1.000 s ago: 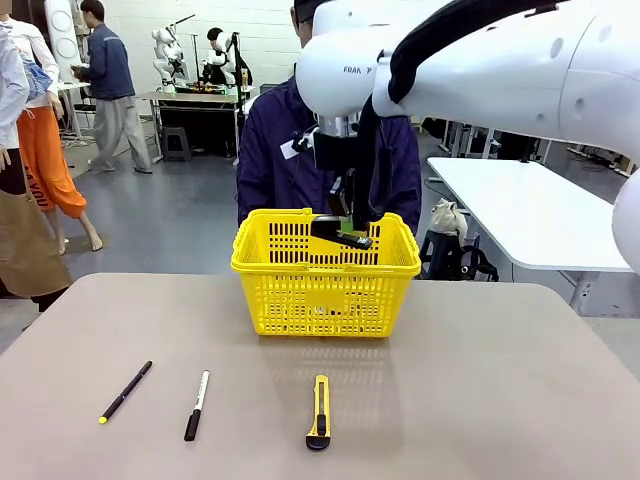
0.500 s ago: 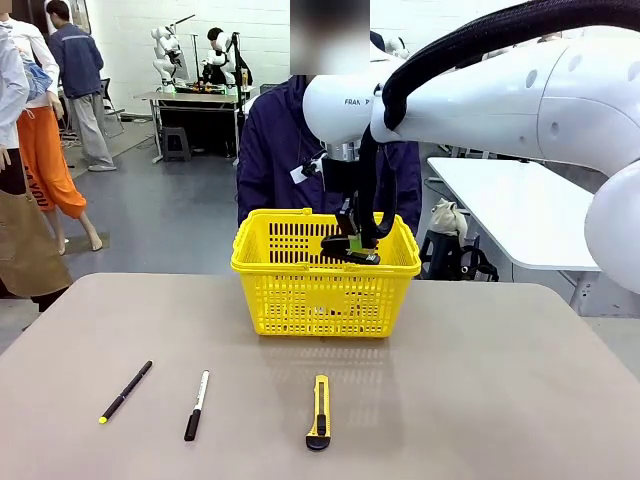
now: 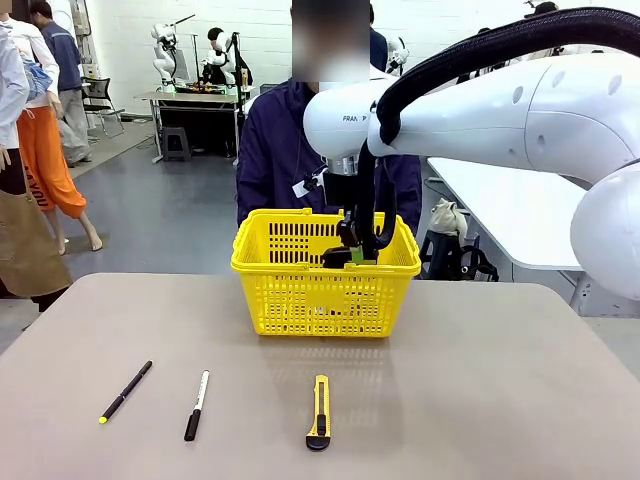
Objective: Place the items the person wants into the basket.
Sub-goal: Pick up the item the person points to and place it in the Market Basket.
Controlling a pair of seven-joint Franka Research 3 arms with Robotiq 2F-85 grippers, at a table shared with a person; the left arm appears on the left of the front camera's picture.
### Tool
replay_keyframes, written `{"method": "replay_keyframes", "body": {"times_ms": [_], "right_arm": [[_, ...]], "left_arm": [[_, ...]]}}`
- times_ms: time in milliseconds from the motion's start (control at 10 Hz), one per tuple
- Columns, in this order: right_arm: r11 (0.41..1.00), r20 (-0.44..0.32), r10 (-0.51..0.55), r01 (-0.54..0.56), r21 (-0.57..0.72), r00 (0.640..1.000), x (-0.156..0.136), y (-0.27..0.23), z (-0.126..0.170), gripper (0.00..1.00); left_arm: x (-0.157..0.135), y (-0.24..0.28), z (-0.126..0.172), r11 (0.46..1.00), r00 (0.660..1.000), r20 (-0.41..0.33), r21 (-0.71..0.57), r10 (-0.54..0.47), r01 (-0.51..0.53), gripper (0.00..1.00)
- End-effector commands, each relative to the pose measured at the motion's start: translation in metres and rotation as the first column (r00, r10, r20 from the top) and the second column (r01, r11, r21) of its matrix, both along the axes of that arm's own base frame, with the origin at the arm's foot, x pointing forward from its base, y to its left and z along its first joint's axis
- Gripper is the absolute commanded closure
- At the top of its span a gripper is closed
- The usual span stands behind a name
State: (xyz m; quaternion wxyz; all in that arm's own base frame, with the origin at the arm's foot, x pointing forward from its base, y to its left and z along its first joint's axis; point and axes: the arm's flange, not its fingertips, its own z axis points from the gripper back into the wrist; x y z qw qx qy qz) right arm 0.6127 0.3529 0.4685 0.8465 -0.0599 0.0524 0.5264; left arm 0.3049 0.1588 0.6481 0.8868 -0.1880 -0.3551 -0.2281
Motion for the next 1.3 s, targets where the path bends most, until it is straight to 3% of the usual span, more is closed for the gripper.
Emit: {"method": "replay_keyframes", "body": {"times_ms": [0, 300, 500, 600, 1200], "right_arm": [[0.999, -0.008, 0.023, -0.023, -0.027, 1.0, 0.0116, 0.0007, -0.0022, 0.69], [0.999, -0.023, 0.042, -0.043, -0.029, 0.999, 0.0121, 0.0016, -0.0076, 0.69], [0.997, -0.028, 0.067, -0.068, -0.025, 0.997, 0.0115, 0.0018, -0.0077, 0.09], [0.997, -0.03, 0.069, -0.07, -0.024, 0.997, 0.0115, 0.002, -0.0077, 0.0], [0.997, -0.027, 0.071, -0.071, -0.008, 0.997, 0.0129, 0.0, -0.0077, 0.0]], "left_arm": [[-0.0007, 0.0018, -0.0007, 1.0, 1.0, 0.011, -0.004, -0.014, 0.014, 0.0], [-0.0007, 0.0018, -0.0007, 1.0, 1.0, 0.011, -0.004, -0.014, 0.014, 0.0], [-0.0007, 0.0018, -0.0007, 1.0, 1.0, 0.011, -0.004, -0.014, 0.014, 0.0], [-0.0007, 0.0018, -0.0007, 1.0, 1.0, 0.011, -0.004, -0.014, 0.014, 0.0], [-0.0007, 0.0018, -0.0007, 1.0, 1.0, 0.011, -0.004, -0.014, 0.014, 0.0]]}}
